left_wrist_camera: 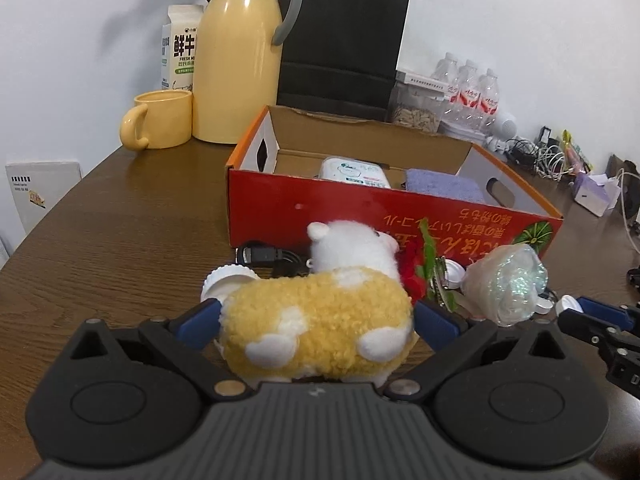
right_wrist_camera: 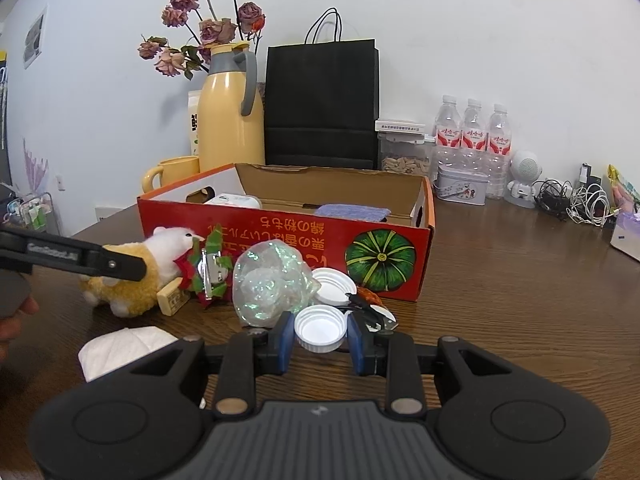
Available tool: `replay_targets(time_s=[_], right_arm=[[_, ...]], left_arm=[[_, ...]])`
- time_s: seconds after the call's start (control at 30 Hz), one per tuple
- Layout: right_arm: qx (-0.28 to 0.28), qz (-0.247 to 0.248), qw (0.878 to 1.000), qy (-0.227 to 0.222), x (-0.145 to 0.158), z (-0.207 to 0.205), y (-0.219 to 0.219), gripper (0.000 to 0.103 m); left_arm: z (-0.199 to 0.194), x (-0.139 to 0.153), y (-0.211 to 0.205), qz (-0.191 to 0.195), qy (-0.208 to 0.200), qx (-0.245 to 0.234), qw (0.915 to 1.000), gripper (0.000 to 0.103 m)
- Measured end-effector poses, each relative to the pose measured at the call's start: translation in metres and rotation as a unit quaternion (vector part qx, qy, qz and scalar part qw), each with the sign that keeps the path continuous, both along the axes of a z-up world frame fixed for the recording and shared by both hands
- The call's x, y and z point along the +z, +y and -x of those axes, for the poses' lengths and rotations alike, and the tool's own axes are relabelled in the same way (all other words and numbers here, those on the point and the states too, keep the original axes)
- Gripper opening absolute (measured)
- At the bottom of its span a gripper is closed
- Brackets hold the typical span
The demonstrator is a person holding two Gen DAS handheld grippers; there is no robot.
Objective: Organize objects
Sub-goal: 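Grasp the yellow plush toy with the left gripper while the right gripper grasps a white lid, then carry the plush toy and white lid into the box and release both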
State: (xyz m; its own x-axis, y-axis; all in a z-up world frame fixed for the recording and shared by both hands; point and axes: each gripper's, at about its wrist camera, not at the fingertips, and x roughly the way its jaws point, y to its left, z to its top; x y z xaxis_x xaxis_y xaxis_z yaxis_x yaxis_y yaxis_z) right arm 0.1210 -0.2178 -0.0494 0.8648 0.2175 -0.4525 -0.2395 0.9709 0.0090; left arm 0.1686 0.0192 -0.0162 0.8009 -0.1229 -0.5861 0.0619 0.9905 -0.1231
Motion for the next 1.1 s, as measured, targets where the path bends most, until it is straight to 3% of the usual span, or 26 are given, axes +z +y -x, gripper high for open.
replay_targets(time_s=[0.23,0.37,0.47,1.1], right_arm=[[0.003,-0.004,1.000,0.001,0.000,0.000,0.000,0.027],[0.002,-0.004,1.000,0.001,0.000,-0.001,0.000,0.027],[0.002,-0.004,1.000,0.001,0.000,-0.001,0.000,0.027],[-0.001,-0.004,1.000,-0.018,0.002,0.005,0.000,0.027]], left_arm=[[-0.007,-0.006,-0.005,-0.010,0.005,0.014,0.9998,0.103],[-0.005,-0.008,-0.002,0.004,0.001,0.020,0.9998,0.103],[-0.002,-0.008,-0.001,0.009,-0.006,0.022,0.9997,0.098],[0.047,0.027,0.002,0.007,-0.092,0.041,0.9949,0.095]])
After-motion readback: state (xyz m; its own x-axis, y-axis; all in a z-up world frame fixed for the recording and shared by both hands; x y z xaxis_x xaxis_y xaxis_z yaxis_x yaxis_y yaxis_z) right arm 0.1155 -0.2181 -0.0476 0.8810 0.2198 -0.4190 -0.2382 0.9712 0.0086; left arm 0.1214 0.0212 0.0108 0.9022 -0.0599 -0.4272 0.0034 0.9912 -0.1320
